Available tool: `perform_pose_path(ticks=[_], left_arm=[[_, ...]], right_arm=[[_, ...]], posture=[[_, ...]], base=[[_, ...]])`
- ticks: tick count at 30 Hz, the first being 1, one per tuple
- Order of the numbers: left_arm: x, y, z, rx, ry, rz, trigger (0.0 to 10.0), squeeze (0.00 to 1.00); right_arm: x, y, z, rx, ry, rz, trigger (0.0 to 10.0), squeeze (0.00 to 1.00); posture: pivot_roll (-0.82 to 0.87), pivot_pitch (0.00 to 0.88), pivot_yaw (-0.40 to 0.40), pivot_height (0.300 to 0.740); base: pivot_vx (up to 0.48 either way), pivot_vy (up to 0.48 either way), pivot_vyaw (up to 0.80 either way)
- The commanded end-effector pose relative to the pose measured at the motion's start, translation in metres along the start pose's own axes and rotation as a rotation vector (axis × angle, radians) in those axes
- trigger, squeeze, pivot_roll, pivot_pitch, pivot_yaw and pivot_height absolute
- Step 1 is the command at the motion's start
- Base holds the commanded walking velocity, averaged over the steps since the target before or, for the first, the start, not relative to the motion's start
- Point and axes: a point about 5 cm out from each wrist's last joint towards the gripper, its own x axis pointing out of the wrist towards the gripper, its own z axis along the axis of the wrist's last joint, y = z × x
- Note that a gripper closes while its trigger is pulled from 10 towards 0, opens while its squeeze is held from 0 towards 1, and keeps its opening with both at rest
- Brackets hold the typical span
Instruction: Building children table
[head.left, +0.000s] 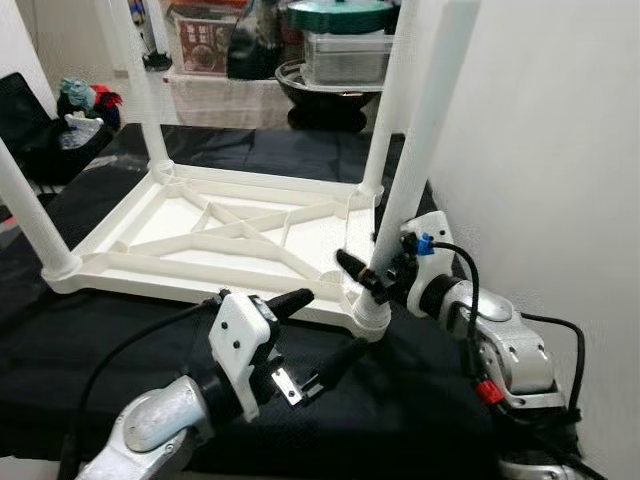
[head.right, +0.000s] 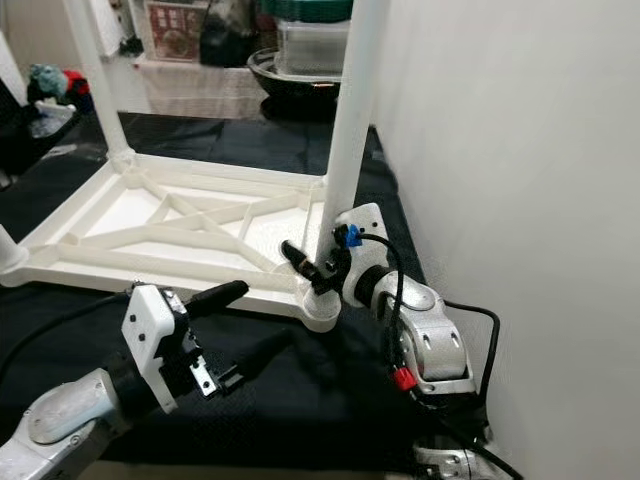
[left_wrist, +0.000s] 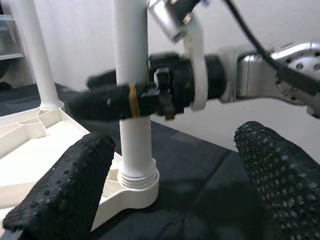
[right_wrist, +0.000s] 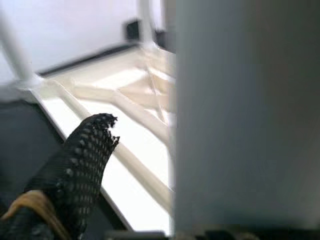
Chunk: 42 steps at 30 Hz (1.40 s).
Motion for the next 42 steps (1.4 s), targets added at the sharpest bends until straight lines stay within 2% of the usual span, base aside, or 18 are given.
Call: perform_pose_path(ticks=[1,3,5,10,11,12,13,17,18,19,28,33,36,37,38,39,40,42], left_arm=[[0.000,0.000,-0.003,-0.007,0.010,-0.001,10.0,0.00],[-0.001,0.000,-0.003,-0.008,0.013,0.000,10.0,0.00],[-0.002,-0.001,-0.004,-0.011,0.017,0.000,10.0,0.00],[-0.003,-0.002,-0.004,-0.011,0.020,0.001,10.0,0.00],[-0.004,-0.002,-0.003,-0.010,0.020,0.001,10.0,0.00],[-0.004,-0.002,-0.003,-0.010,0.020,0.001,10.0,0.00],[-0.004,-0.003,-0.003,-0.008,0.023,-0.002,10.0,0.00],[-0.005,-0.004,-0.002,-0.005,0.023,-0.002,10.0,0.00],[-0.005,-0.004,-0.002,-0.004,0.022,0.000,10.0,0.00],[-0.006,-0.003,-0.001,-0.004,0.022,0.005,10.0,0.00],[-0.007,-0.002,-0.001,-0.003,0.023,0.012,10.0,0.00],[-0.005,-0.001,-0.002,-0.004,0.020,0.010,10.0,0.00],[-0.004,-0.001,-0.004,-0.007,0.022,0.005,10.0,0.00],[-0.003,0.000,-0.004,-0.008,0.023,0.000,10.0,0.00],[-0.003,0.000,-0.004,-0.008,0.023,0.000,10.0,0.00],[-0.003,0.000,-0.005,-0.009,0.023,-0.003,10.0,0.00],[-0.002,0.000,-0.005,-0.009,0.024,-0.005,10.0,0.00],[0.002,0.001,-0.004,-0.004,0.013,-0.012,10.0,0.00]], right_arm=[[-0.007,-0.001,0.007,-0.006,-0.016,0.037,10.0,1.00],[-0.015,-0.006,0.010,-0.030,-0.011,0.084,10.0,1.00],[-0.029,-0.021,0.019,-0.074,0.003,0.154,10.0,1.00],[-0.036,-0.035,0.026,-0.074,0.014,0.215,10.0,1.00],[-0.038,-0.041,0.030,-0.057,0.023,0.261,10.0,0.53],[-0.038,-0.041,0.030,-0.057,0.023,0.261,10.0,0.53],[-0.039,-0.054,0.037,-0.066,0.022,0.313,10.0,0.00],[-0.038,-0.060,0.045,-0.070,-0.016,0.328,10.0,0.00],[-0.039,-0.060,0.046,-0.070,-0.021,0.339,3.1,0.00],[-0.039,-0.061,0.046,-0.070,-0.023,0.345,0.0,0.00],[-0.043,-0.062,0.042,-0.059,-0.025,0.351,0.0,0.00],[-0.049,-0.064,0.032,-0.034,-0.026,0.246,0.0,0.00],[-0.042,-0.058,0.009,0.041,0.054,0.067,0.0,0.00],[-0.035,-0.056,-0.013,0.024,0.196,-0.232,0.0,0.00],[-0.035,-0.056,-0.013,0.024,0.196,-0.232,0.0,0.00],[-0.035,-0.055,-0.025,-0.014,0.286,-0.452,0.0,0.00],[-0.040,-0.041,-0.037,0.023,0.325,-0.645,0.0,0.00],[-0.019,0.016,-0.050,0.074,0.336,-0.522,0.0,0.00]], posture=[[-0.01,0.029,-0.107,0.740],[0.00,0.033,-0.103,0.740],[0.01,0.035,-0.106,0.740],[0.01,0.036,-0.103,0.740],[0.01,0.040,-0.105,0.740],[0.01,0.040,-0.105,0.740],[0.02,0.042,-0.102,0.740],[0.03,0.044,-0.105,0.740],[0.03,0.047,-0.105,0.740],[0.03,0.049,-0.106,0.740],[0.02,0.046,-0.106,0.740],[0.00,0.040,-0.105,0.740],[-0.01,0.039,-0.105,0.740],[-0.02,0.039,-0.105,0.740],[-0.02,0.039,-0.105,0.740],[-0.02,0.039,-0.105,0.740],[-0.02,0.034,-0.104,0.740],[-0.03,0.029,-0.110,0.740]], base=[[0.000,0.000,0.00],[0.000,0.000,0.00],[0.000,0.000,0.00],[0.000,0.000,0.00],[0.000,0.000,0.00],[0.000,0.000,0.00],[0.000,0.000,0.00],[0.000,0.000,0.00],[0.000,0.000,0.00],[0.000,0.000,0.00],[0.000,0.000,0.00],[0.000,0.000,0.00],[0.000,0.000,0.00],[0.000,0.000,0.00],[0.000,0.000,0.00],[0.000,0.000,0.00],[0.000,0.000,0.00],[0.000,0.000,0.00]])
